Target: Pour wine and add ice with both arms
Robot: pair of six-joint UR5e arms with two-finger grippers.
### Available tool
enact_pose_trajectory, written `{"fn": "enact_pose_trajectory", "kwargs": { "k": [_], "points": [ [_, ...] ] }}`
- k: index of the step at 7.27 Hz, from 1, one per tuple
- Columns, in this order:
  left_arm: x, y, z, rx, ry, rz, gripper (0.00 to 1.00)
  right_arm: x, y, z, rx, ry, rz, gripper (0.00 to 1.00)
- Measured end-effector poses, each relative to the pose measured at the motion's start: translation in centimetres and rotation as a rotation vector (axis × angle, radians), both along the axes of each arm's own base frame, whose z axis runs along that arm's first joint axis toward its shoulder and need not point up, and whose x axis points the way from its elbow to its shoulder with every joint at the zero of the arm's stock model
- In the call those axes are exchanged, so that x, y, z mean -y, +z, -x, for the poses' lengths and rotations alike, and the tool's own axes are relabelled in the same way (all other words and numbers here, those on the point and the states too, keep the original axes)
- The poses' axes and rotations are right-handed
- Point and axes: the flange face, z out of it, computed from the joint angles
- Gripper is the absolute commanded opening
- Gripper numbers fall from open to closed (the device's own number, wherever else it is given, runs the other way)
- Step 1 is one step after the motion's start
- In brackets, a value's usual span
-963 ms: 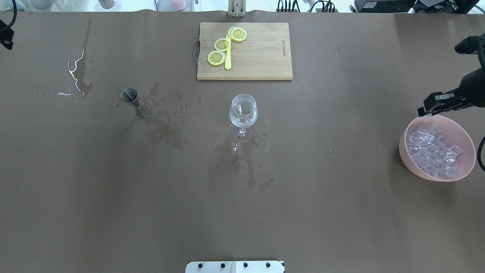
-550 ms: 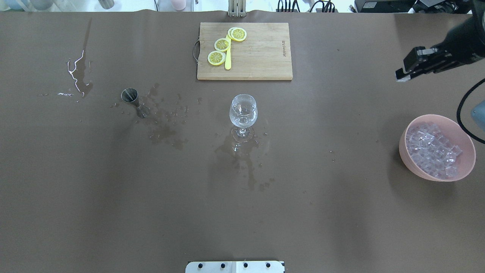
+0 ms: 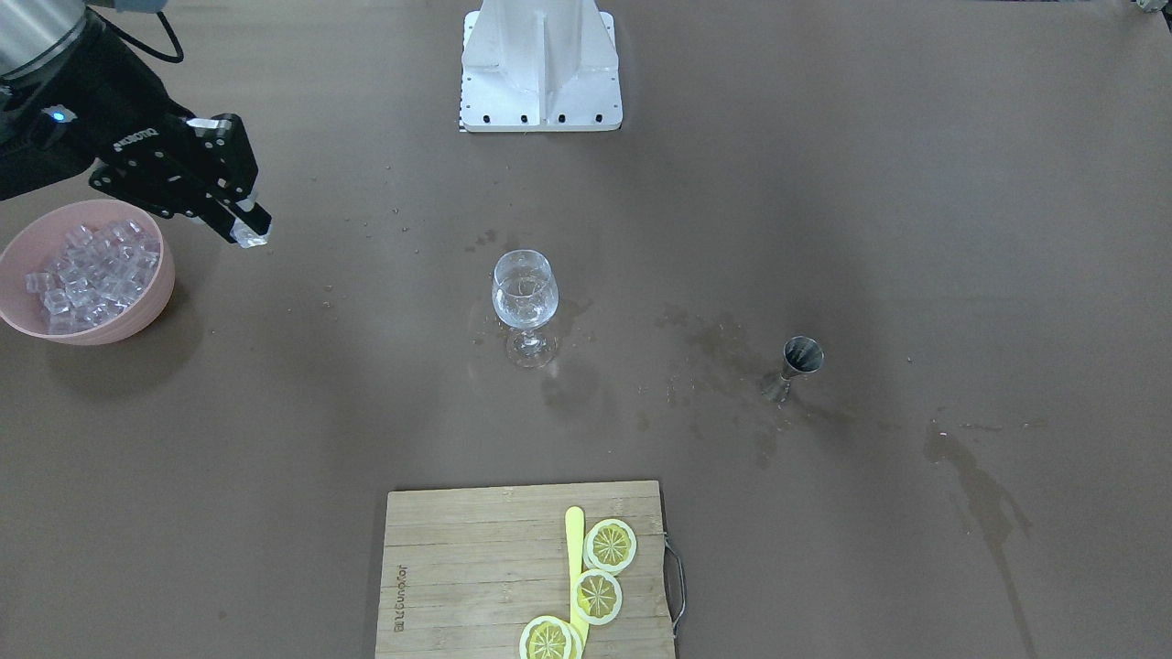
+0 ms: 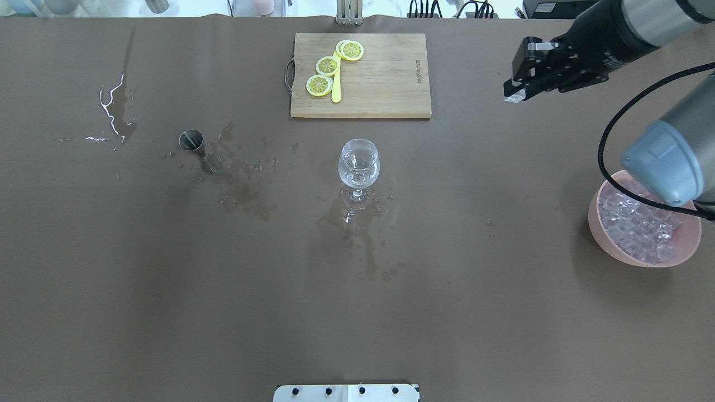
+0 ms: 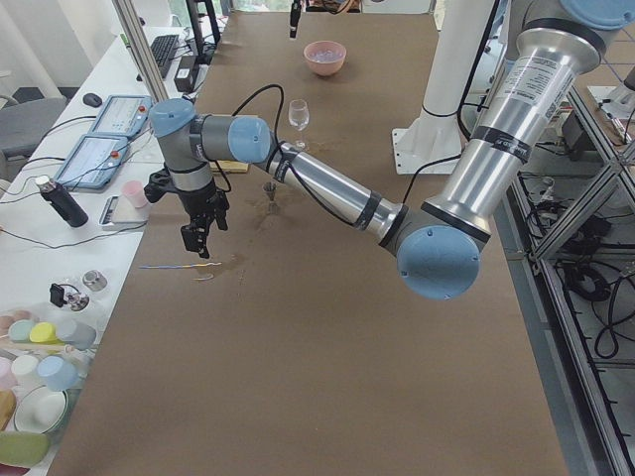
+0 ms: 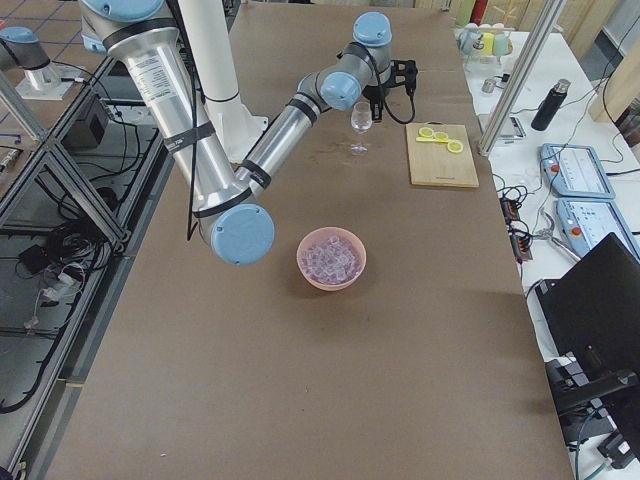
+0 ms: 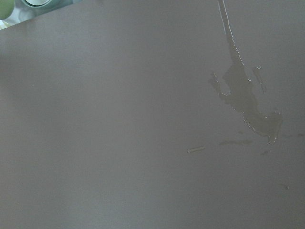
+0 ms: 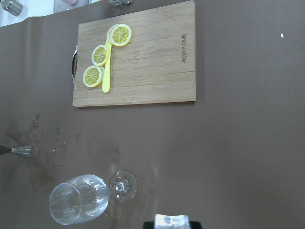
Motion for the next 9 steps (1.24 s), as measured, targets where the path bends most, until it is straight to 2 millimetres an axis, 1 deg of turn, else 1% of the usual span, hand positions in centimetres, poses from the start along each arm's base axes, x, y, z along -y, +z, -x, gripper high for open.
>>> {"fn": "enact_pose_trajectory", "kwargs": {
  "k": [1, 2, 4, 5, 6, 7, 9],
  "points": [
    [-0.1, 0.7, 1.1, -0.031, -0.006, 0.023, 0.98, -0.7, -1.8, 2.5, 0.010, 0.018, 0.000, 0.00],
    [0.0, 1.4, 2.0, -0.075, -0.021, 0.047, 0.98, -1.2, -3.0, 5.0, 0.041, 0.039, 0.006, 0.00],
    [0.1, 2.3, 3.1, -0.118, -0.044, 0.074, 0.98, -1.9, -3.7, 11.9, 0.152, 0.097, 0.014, 0.00],
    [0.1, 2.6, 3.4, -0.122, -0.049, 0.081, 0.98, -2.5, -4.0, 14.6, 0.175, 0.122, 0.004, 0.00],
    [0.2, 2.9, 3.5, -0.123, -0.051, 0.088, 0.98, -3.0, -4.1, 16.3, 0.183, 0.137, -0.005, 0.00],
    [0.1, 3.3, 3.5, -0.123, -0.052, 0.094, 0.98, -3.5, -4.2, 17.3, 0.186, 0.138, -0.007, 0.00],
    [-0.1, 3.8, 3.6, -0.123, -0.053, 0.099, 0.98, -4.3, -4.0, 18.3, 0.187, 0.127, -0.004, 0.00]
  ]
}}
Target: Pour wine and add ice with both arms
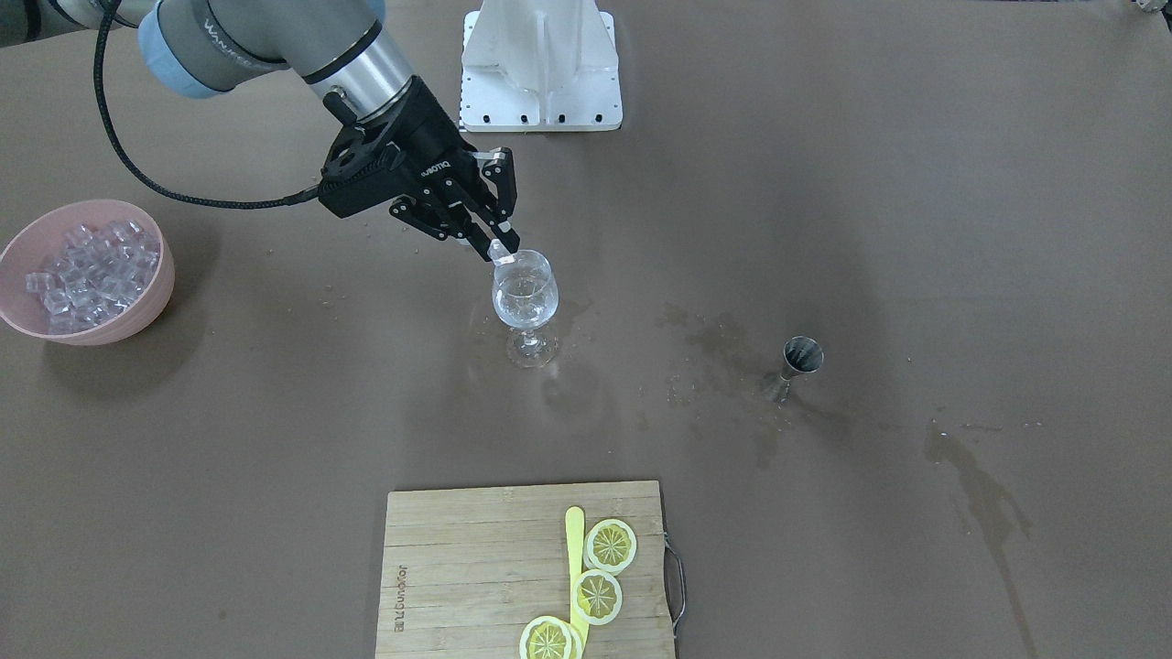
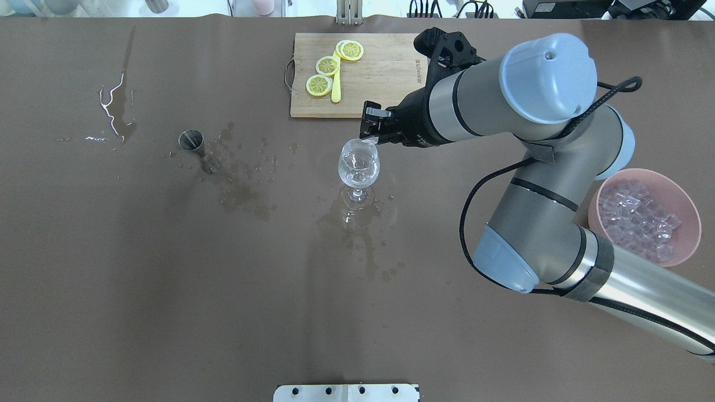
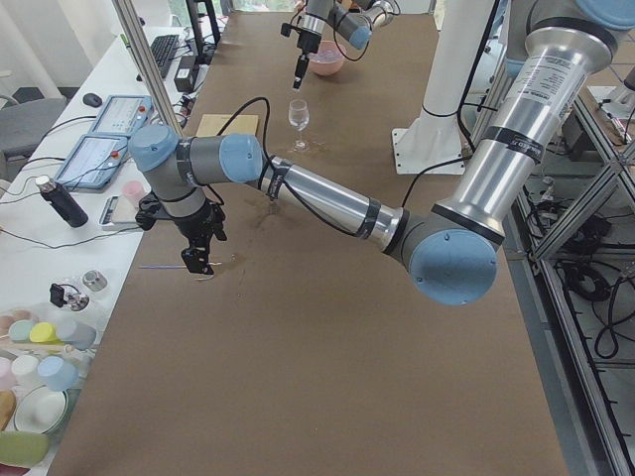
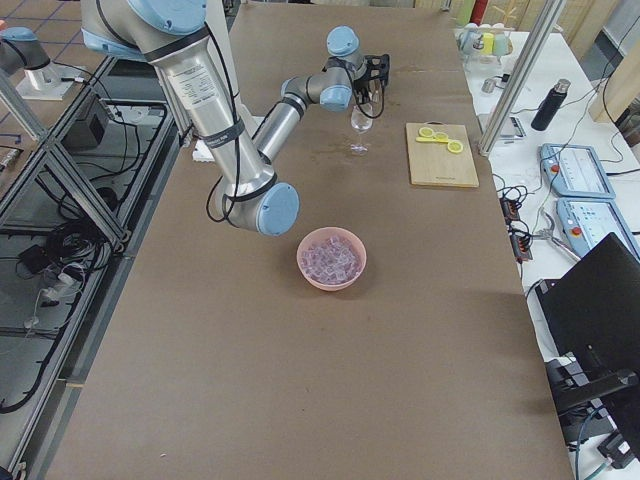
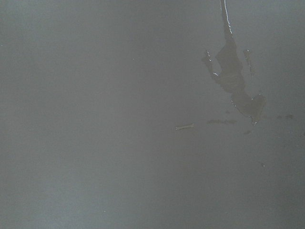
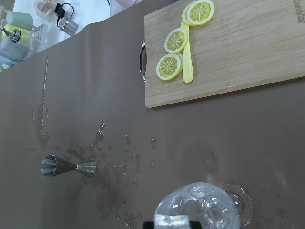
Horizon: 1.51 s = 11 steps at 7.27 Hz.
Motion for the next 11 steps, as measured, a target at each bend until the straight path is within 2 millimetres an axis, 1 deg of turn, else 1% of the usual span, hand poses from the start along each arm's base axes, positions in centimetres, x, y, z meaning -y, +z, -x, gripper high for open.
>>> {"fn": "enact_pose_trajectory", "kwargs": {
  "k": [1, 2, 3, 4, 6, 7, 9, 10, 11],
  "points": [
    [0.0, 0.1, 0.0, 0.001, 0.000, 0.000, 0.98, -0.4, 0.1, 0.4, -0.001, -0.008, 0.001, 0.00],
    [0.0, 0.1, 0.0, 0.001, -0.001, 0.001, 0.98, -0.7, 0.2, 0.8, -0.002, -0.017, 0.002, 0.04],
    [0.0, 0.2, 0.0, 0.002, -0.001, 0.004, 0.98, -1.0, 0.3, 1.1, -0.003, -0.023, 0.003, 0.52],
    [0.0, 0.4, 0.0, 0.003, -0.001, 0.007, 0.98, -1.2, 0.2, 1.3, -0.003, -0.026, 0.003, 0.92],
    [0.0, 0.5, -0.1, 0.004, 0.001, 0.009, 0.98, -1.2, 0.1, 1.4, -0.002, -0.028, 0.002, 0.94],
    [0.0, 0.6, -0.1, 0.005, 0.001, 0.011, 0.98, -1.1, 0.1, 1.3, -0.003, -0.026, 0.003, 0.99],
    [0.1, 0.7, -0.1, 0.005, 0.001, 0.012, 0.98, -0.6, 0.1, 0.8, -0.007, -0.017, 0.006, 1.00],
    [0.2, 0.6, -0.1, 0.006, 0.001, 0.009, 0.98, 0.2, 0.2, -0.1, -0.012, -0.021, 0.015, 1.00],
    [0.2, 0.3, 0.0, 0.008, 0.001, 0.004, 0.98, 1.5, 0.7, -2.1, -0.022, -0.037, 0.040, 1.00]
  ]
}}
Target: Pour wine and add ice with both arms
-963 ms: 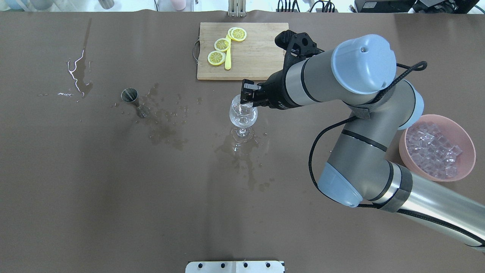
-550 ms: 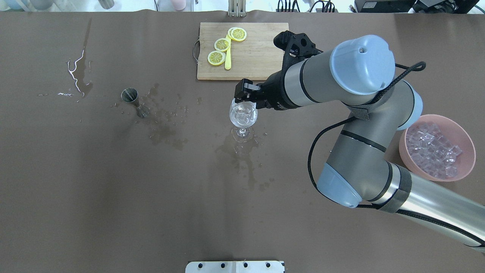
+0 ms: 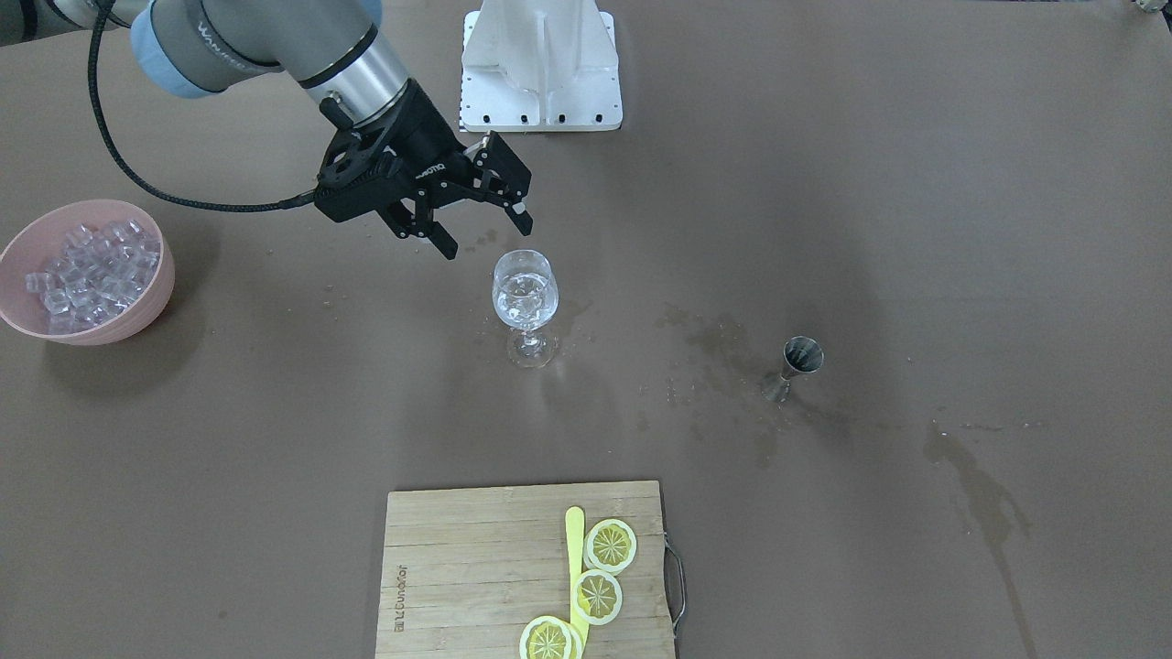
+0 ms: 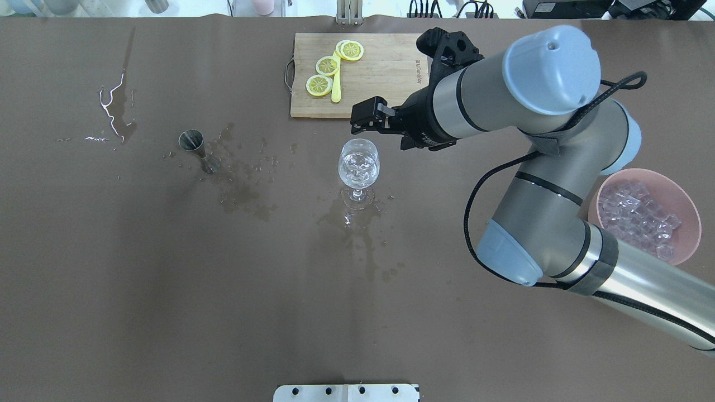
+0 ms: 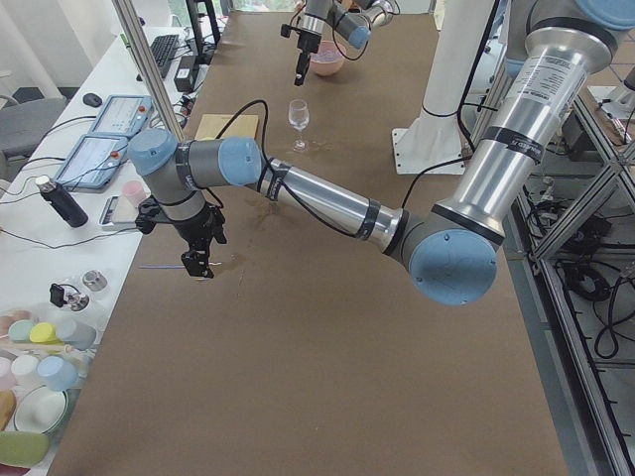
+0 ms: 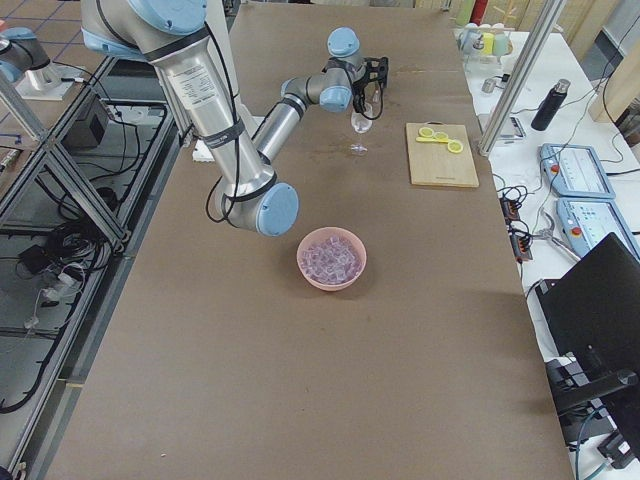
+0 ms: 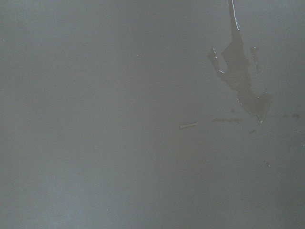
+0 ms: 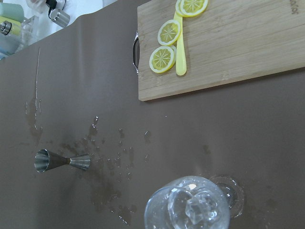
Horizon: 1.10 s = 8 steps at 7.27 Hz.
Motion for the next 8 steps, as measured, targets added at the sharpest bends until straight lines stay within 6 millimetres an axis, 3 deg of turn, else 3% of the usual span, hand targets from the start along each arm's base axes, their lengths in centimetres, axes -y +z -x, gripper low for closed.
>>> {"fn": "enact_pose_trajectory", "kwargs": {
  "k": [2, 4, 7, 8],
  "points": [
    [-0.1, -0.4, 0.7, 0.002, -0.009, -0.010, 0.98, 3.5, 3.1, -6.4, -0.055, -0.031, 0.036, 1.00],
    [-0.4, -1.1, 1.9, 0.003, -0.027, -0.024, 0.98, 6.3, 8.6, -13.9, -0.177, -0.082, 0.007, 1.00],
    [-1.4, -1.7, 2.7, 0.003, -0.039, -0.043, 0.98, 6.8, 18.0, -21.6, -0.398, -0.237, -0.069, 1.00],
    [-2.0, -0.9, 3.3, 0.001, -0.039, -0.041, 0.98, 6.6, 21.9, -24.3, -0.454, -0.293, -0.081, 1.00]
  ]
}}
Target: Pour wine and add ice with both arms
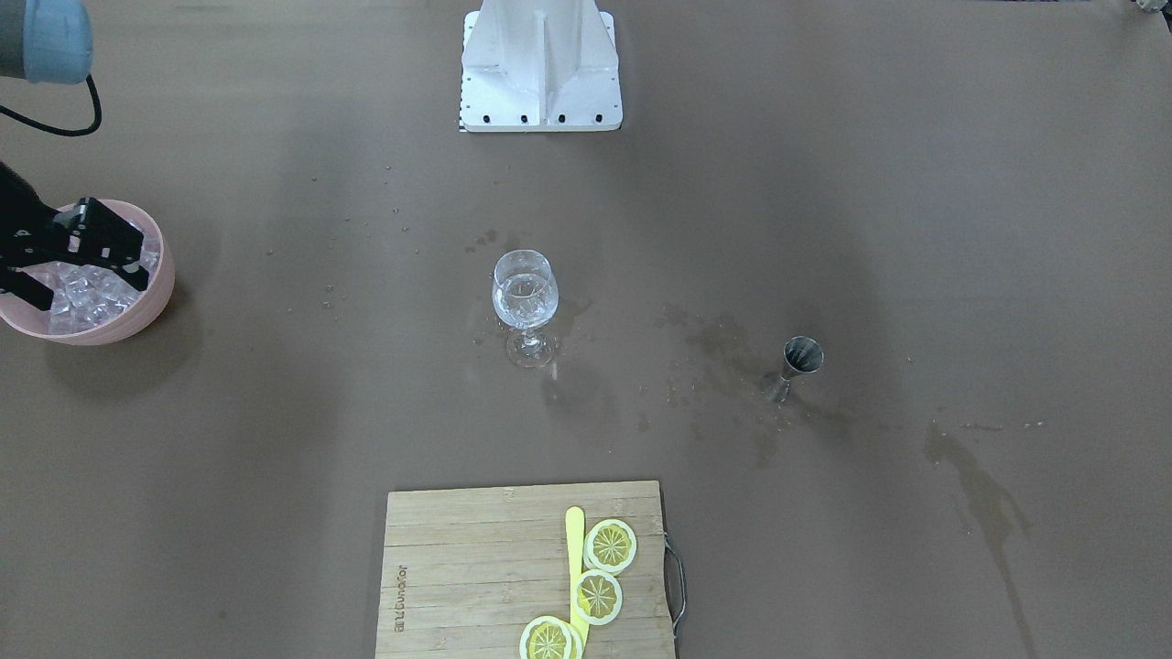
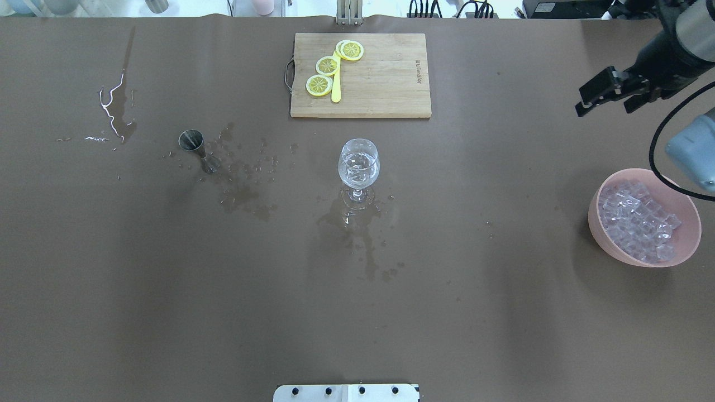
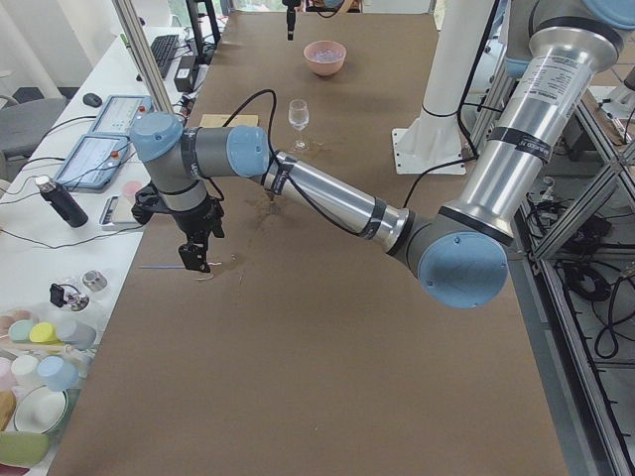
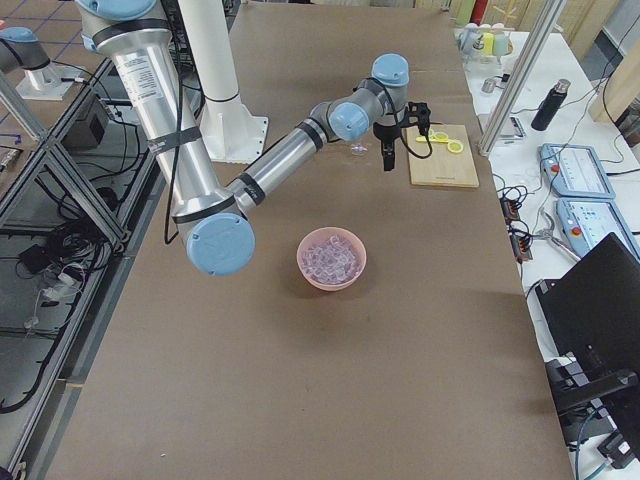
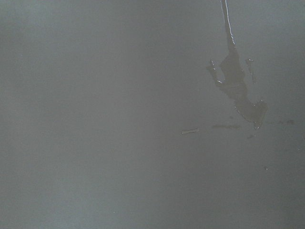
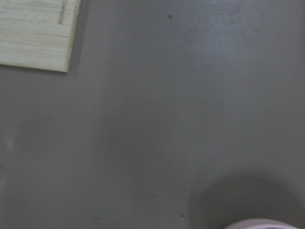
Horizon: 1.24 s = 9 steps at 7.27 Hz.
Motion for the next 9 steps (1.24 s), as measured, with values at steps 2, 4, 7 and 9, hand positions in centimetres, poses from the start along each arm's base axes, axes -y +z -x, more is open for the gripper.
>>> {"fn": "enact_pose_trajectory", "kwargs": {
  "k": [2, 4, 7, 9],
  "points": [
    [-2.5, 4.2, 2.0, -0.013, 0.036, 0.000, 0.98, -1.4, 8.6, -7.3, -0.061, -0.049, 0.015, 1.00],
    [-5.4, 8.3, 3.2, -0.025, 0.048, 0.029, 0.98, -3.0, 18.0, -14.0, -0.058, -0.075, 0.069, 1.00],
    [-7.8, 11.3, 3.7, -0.032, 0.042, 0.065, 0.98, -4.7, 23.8, -18.0, -0.103, -0.049, 0.130, 1.00],
    [-8.7, 12.5, 3.8, -0.033, 0.040, 0.072, 0.98, -4.9, 24.7, -19.0, -0.131, -0.033, 0.143, 1.00]
  ]
}}
